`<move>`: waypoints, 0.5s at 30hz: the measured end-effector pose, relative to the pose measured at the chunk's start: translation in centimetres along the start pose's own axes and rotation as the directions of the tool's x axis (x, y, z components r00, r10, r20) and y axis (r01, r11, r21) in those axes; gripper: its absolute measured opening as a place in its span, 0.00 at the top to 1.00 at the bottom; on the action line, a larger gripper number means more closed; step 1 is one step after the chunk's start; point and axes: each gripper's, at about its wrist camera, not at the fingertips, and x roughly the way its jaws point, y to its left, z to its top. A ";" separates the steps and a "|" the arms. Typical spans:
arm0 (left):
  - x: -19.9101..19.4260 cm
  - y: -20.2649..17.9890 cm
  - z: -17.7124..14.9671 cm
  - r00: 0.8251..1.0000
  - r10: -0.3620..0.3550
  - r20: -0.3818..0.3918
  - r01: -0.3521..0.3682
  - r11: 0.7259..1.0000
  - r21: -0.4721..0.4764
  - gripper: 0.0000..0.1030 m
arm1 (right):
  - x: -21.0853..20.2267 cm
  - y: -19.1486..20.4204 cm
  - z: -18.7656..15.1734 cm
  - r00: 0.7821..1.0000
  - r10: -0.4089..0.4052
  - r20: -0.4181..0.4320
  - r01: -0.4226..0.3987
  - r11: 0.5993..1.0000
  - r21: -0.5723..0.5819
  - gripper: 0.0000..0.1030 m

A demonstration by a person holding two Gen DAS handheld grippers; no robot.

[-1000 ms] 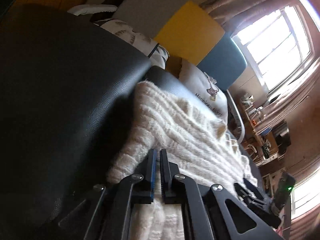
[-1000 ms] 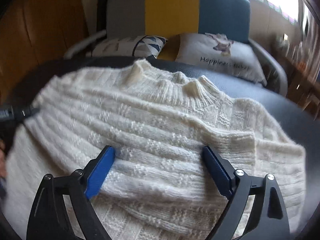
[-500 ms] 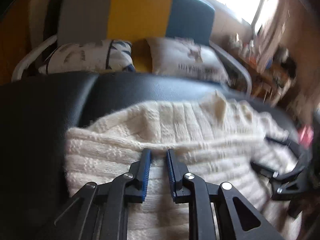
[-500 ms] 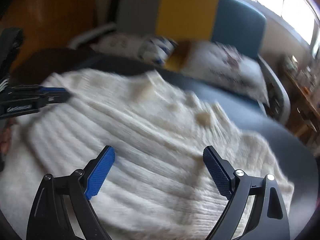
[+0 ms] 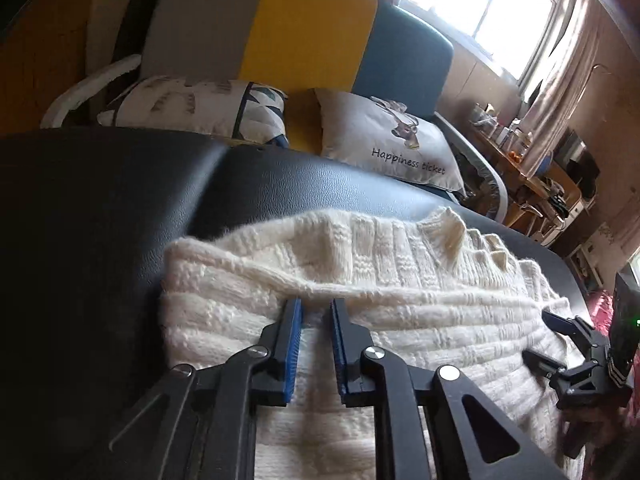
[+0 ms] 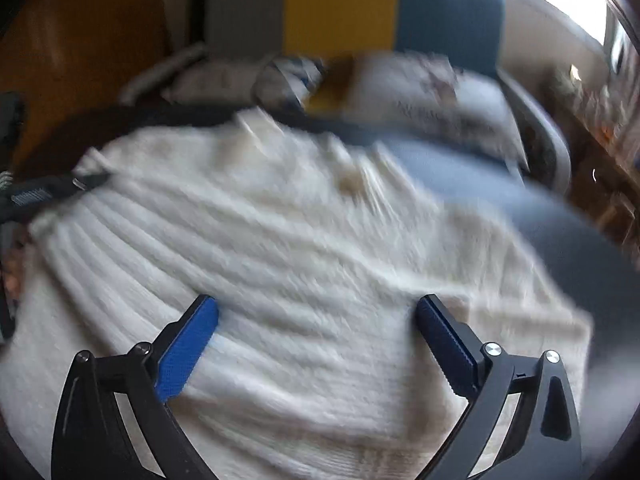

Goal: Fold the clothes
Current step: 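Slide both open tools across the sweater body to smooth it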

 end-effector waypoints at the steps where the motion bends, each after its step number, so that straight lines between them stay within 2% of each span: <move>1: -0.3 -0.2 -0.2 1.000 0.003 -0.001 -0.003 1.000 0.007 0.86 | 0.0 -0.1 -0.2 1.000 0.000 -0.001 0.000 1.000 0.005 0.00; 5: -1.7 -1.2 -1.2 1.000 0.013 -0.006 -0.013 0.999 0.036 0.83 | -1.7 0.7 0.1 1.000 -0.028 -0.008 0.028 0.999 -0.024 0.00; 8: -2.6 -1.9 -2.0 1.000 0.021 -0.010 -0.021 0.998 0.057 0.82 | -4.3 1.0 -1.1 0.999 0.024 0.024 -0.024 0.999 -0.025 0.00; 10: -3.3 -2.4 -2.5 1.000 0.026 -0.012 -0.026 0.997 0.071 0.82 | -4.8 0.9 -2.3 1.000 0.015 0.005 -0.014 1.000 -0.019 0.00; 11: -2.5 -2.0 -3.1 0.998 0.045 -0.043 -0.043 0.997 0.063 0.82 | -4.6 0.6 -2.9 1.000 0.006 -0.009 -0.006 1.000 -0.013 0.00; 12: -2.5 -1.6 -3.4 1.000 0.025 -0.014 -0.024 0.998 0.054 0.82 | -4.2 0.2 -3.4 1.000 0.000 -0.022 0.000 1.000 -0.003 0.00; 15: -2.8 -1.0 -2.7 1.000 0.005 -0.030 -0.005 1.000 -0.009 0.82 | -3.6 -0.8 -4.8 0.998 -0.015 -0.055 0.016 0.999 0.033 0.00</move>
